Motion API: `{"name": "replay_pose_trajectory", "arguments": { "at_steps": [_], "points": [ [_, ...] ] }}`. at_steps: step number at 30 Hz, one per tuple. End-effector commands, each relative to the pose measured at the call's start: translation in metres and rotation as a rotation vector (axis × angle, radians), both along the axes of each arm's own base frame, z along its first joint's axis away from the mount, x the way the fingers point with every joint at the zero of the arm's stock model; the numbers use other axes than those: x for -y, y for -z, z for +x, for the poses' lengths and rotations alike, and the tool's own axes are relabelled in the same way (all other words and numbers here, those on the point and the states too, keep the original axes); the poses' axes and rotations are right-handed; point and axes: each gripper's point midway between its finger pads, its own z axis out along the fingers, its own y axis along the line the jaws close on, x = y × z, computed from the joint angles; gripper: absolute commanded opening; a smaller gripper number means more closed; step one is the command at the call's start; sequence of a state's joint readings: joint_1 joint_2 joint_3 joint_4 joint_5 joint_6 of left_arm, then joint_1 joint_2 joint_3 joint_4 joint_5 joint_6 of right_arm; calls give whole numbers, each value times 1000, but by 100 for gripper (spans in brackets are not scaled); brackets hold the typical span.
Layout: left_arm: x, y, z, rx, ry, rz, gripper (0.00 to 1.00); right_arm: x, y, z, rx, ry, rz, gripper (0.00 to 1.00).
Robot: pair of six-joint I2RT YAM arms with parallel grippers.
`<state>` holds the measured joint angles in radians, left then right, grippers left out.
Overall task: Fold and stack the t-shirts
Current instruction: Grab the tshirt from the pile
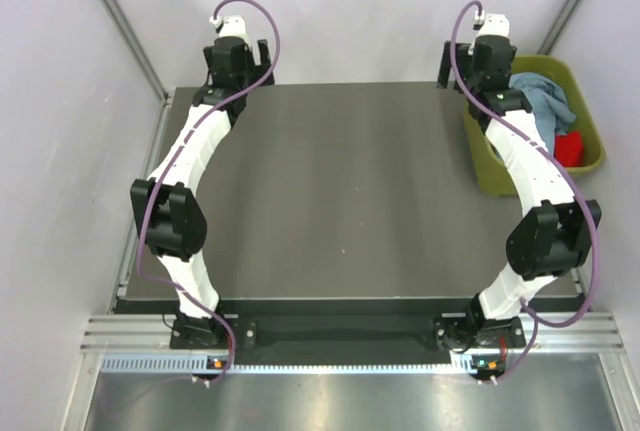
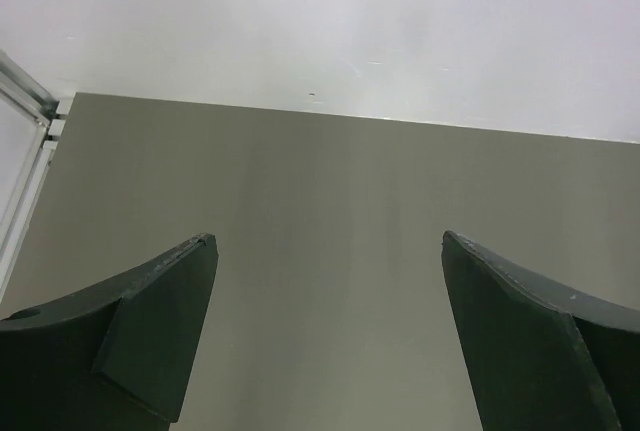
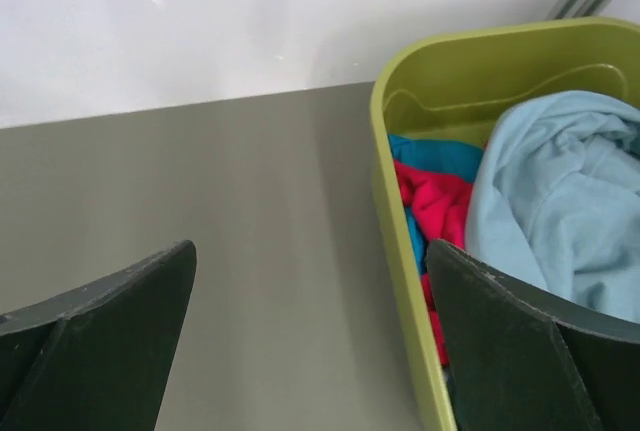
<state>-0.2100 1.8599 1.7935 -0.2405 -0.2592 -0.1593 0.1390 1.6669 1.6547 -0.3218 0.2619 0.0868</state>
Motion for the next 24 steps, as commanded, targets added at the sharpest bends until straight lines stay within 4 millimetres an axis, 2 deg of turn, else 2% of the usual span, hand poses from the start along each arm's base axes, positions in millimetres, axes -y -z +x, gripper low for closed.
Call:
{"name": "replay_pose_trajectory", "arguments": {
  "at_steps": [1, 4, 6, 7, 10, 11, 14, 17, 24],
  "points": [
    [-2, -19, 3, 52, -25, -20, 99, 5, -31, -8, 96, 7, -65, 100],
    [-3, -9, 2, 31, -28, -16, 99, 11, -19, -9, 55, -7, -161, 100],
    [-4, 5, 0, -3, -32, -5, 99, 28, -12, -7, 38, 55, -179, 100],
    [-4, 13, -1, -19, -35, -3, 99, 48, -5, -3, 19, 95, -168, 100],
    [-1, 41, -6, -88, -10, 0, 98, 78, 16, 6, -36, 150, -106, 100],
    [2, 48, -8, -112, 9, -1, 98, 104, 20, 5, -52, 189, -99, 100],
    [19, 58, -11, -145, 122, 29, 92, 129, 44, 8, -128, 179, -106, 100],
    [17, 70, -11, -172, 108, 67, 92, 145, 67, 9, -192, 181, -126, 100],
    [18, 88, -8, -202, 107, 68, 91, 147, 103, 15, -259, 158, -134, 100]
  ]
}}
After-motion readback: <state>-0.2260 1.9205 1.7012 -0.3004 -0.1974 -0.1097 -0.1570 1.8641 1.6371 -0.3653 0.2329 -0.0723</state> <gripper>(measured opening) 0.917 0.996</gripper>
